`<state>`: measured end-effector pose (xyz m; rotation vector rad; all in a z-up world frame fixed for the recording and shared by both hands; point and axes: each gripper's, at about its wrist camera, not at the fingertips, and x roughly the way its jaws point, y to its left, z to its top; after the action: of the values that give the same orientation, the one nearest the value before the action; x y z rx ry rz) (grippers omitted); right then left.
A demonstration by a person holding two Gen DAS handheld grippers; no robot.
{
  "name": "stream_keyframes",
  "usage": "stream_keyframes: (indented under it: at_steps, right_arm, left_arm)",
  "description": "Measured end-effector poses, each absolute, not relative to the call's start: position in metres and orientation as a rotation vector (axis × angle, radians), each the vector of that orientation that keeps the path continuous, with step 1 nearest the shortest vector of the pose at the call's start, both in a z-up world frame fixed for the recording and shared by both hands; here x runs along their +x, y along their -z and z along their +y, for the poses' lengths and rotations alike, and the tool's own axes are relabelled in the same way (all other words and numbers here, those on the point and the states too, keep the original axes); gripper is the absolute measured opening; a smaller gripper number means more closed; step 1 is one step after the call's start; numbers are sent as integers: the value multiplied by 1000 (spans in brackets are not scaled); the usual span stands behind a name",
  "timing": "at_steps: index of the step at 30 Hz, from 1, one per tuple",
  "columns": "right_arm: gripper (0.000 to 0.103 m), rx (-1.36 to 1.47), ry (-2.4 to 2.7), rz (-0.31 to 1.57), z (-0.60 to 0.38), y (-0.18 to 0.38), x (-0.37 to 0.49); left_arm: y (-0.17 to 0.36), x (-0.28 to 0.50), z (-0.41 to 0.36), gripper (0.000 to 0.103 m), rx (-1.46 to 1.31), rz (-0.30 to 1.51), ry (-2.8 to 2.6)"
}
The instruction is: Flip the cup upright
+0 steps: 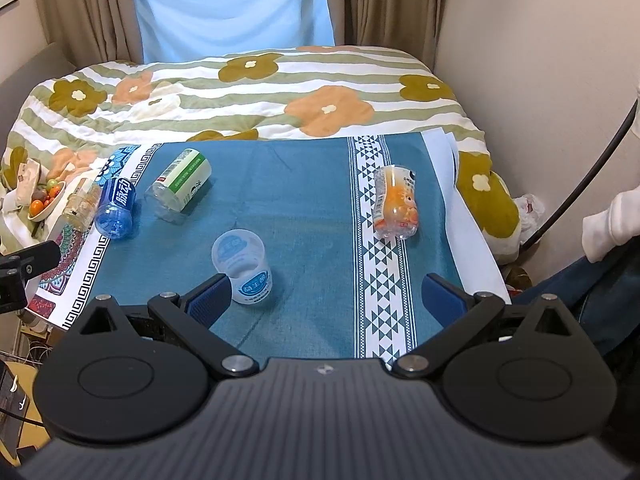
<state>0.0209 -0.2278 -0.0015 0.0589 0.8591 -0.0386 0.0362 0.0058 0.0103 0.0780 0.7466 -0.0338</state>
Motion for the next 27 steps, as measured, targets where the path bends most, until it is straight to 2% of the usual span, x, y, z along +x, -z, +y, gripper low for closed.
stream_keyframes:
  at_steps: [27]
  right_arm:
    - [103,52,42,867,-227,3,27]
  left_arm:
    - [-9,36,11,103,76,751,26]
